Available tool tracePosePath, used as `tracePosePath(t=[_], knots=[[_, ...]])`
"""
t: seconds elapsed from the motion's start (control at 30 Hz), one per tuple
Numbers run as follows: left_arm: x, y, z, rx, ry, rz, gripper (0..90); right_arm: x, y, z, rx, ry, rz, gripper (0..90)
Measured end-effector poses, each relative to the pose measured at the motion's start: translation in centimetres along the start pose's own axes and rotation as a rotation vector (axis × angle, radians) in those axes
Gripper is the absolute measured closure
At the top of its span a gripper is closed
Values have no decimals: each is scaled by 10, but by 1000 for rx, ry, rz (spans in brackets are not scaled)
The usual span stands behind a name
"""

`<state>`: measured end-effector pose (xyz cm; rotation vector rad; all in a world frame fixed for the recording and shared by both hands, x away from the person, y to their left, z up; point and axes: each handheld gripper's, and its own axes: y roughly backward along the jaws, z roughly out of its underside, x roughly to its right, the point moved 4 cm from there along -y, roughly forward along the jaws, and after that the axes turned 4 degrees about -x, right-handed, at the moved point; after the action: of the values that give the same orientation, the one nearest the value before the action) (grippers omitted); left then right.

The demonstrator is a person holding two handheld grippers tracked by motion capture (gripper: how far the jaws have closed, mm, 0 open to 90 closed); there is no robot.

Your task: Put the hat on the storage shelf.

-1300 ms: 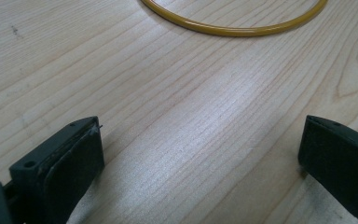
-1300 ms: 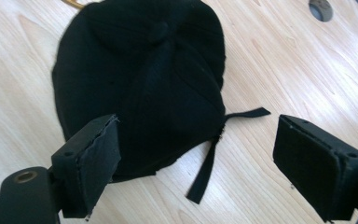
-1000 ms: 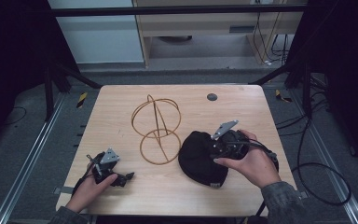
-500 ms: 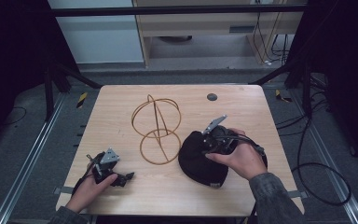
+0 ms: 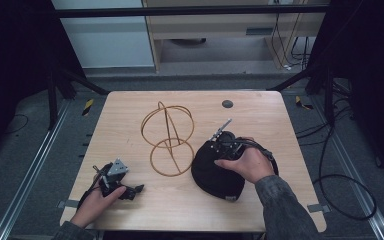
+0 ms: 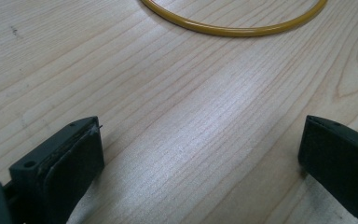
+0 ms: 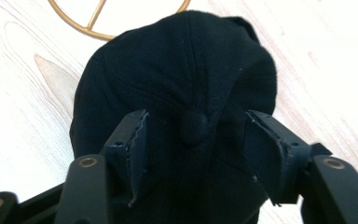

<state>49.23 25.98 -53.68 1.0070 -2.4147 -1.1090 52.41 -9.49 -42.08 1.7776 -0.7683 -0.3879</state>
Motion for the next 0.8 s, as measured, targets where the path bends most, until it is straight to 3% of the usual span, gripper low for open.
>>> tracePosePath(t=[0.1,0.33,0.43,0.57,0.63,0.8], knots=[[0,0,0,0,-1,0,0,0,-5,-3,-33,-20,-13,445],[0,0,0,2,2,1,0,3,-12,-5,-52,-12,-16,515],[0,0,0,0,-1,1,0,3,-14,-6,-65,-16,-21,615],[0,0,0,0,-1,2,0,5,-14,-5,-56,-13,-44,734],[0,0,0,0,-2,1,0,5,-10,-5,-43,-42,-60,750],[0,0,0,-1,-2,1,0,8,1,-1,6,-42,-51,765]])
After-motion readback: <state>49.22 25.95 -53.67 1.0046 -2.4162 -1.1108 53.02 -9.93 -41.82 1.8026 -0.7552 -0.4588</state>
